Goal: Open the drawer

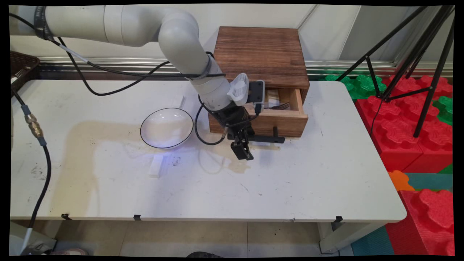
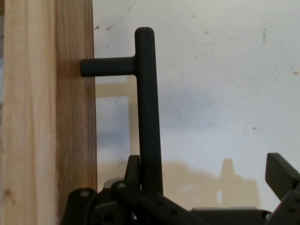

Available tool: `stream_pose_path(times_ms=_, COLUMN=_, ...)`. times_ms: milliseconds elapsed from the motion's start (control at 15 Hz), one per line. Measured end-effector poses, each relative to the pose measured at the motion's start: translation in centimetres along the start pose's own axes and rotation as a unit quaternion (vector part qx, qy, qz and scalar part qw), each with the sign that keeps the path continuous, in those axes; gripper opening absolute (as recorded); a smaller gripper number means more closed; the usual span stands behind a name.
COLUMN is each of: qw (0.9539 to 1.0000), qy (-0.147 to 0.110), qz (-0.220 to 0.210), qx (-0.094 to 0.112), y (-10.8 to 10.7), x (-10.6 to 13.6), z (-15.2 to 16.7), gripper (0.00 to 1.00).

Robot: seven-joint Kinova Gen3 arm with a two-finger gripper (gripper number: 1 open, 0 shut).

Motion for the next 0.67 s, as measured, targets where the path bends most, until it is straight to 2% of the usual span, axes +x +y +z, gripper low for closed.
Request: stream_pose_path(times_ms=667, qw=1.0000, qy=0.003, qz=-0.002, qx=-0.009, y=2.0, x=-0.1, z=-0.4, gripper=1.00)
